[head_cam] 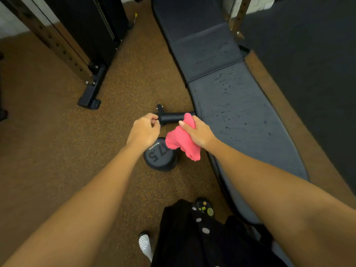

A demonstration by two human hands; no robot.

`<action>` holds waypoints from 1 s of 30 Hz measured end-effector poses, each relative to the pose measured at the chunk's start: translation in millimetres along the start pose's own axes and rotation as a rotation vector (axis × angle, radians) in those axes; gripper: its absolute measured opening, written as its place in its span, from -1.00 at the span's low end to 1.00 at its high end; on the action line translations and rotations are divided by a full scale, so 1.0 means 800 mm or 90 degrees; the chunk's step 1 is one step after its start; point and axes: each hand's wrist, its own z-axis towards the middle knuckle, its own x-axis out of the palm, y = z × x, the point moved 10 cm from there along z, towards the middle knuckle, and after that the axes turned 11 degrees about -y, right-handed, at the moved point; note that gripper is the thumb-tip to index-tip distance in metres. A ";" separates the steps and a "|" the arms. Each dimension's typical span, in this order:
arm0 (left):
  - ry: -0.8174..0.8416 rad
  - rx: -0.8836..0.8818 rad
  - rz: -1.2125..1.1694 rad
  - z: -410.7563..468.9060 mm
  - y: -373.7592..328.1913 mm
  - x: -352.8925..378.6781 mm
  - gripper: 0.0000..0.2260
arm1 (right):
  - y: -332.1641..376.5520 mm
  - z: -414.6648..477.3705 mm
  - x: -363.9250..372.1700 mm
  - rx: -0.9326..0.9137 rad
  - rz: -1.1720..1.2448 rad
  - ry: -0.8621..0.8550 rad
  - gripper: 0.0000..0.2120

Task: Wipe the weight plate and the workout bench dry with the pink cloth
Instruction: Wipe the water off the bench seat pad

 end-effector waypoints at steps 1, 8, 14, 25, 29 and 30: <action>0.003 0.009 -0.007 -0.002 -0.014 -0.001 -0.75 | 0.003 -0.007 -0.016 0.007 0.007 -0.016 -0.75; 0.102 0.110 0.004 -0.038 -0.105 0.030 -0.73 | -0.039 -0.073 -0.130 0.134 0.062 -0.178 -0.51; 0.180 0.214 0.018 -0.087 -0.181 0.073 -0.74 | -0.127 -0.161 -0.184 0.335 0.455 -0.235 -0.41; 0.333 0.382 0.064 -0.220 -0.294 0.209 -0.71 | -0.243 -0.302 -0.262 0.334 0.798 -0.330 -0.53; 0.359 0.423 0.061 -0.266 -0.307 0.240 -0.71 | -0.278 -0.339 -0.287 0.348 0.751 -0.432 -0.56; 0.364 0.432 0.065 -0.276 -0.308 0.246 -0.71 | -0.287 -0.347 -0.291 0.348 0.752 -0.451 -0.63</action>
